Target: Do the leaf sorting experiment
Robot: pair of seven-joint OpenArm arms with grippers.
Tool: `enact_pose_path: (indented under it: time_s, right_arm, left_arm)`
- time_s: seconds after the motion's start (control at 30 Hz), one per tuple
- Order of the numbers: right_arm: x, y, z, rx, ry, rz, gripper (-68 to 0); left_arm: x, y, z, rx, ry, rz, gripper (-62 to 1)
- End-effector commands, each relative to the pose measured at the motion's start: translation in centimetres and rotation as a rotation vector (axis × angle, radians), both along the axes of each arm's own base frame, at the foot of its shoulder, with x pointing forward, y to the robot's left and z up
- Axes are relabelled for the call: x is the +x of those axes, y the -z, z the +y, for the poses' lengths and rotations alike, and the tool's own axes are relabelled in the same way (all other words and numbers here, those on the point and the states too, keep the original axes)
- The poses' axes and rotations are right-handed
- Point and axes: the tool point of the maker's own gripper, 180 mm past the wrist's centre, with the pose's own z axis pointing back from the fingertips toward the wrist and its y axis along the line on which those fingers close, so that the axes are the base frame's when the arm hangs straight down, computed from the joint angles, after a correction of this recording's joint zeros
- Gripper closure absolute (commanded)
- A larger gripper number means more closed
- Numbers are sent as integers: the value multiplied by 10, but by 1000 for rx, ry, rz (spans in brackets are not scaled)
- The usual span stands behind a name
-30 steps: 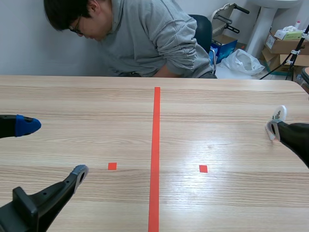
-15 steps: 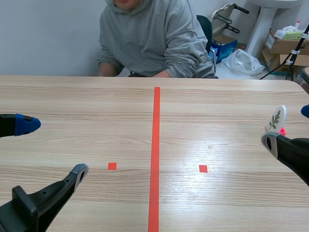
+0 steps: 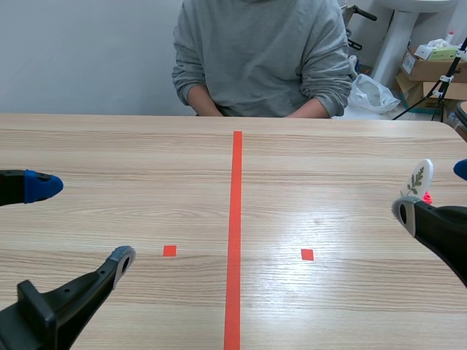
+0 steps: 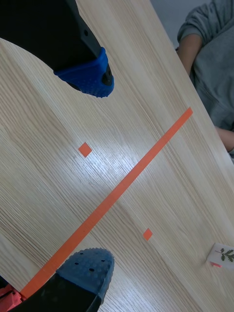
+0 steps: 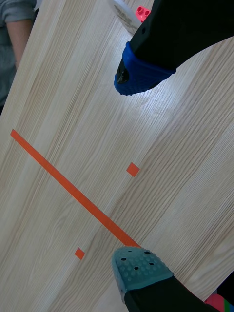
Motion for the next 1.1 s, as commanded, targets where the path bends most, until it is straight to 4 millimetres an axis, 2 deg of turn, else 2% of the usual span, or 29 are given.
enact_pose_path:
  time_s: [0.0,1.07]
  right_arm:
    - [3,-5,-1,9,1,-23,-646]
    - [2,1,-4,-28,-2,-3,-646]
  left_arm:
    - [2,-6,-1,-26,-4,-21,-623]
    - [2,-10,-2,-39,1,-37,-623]
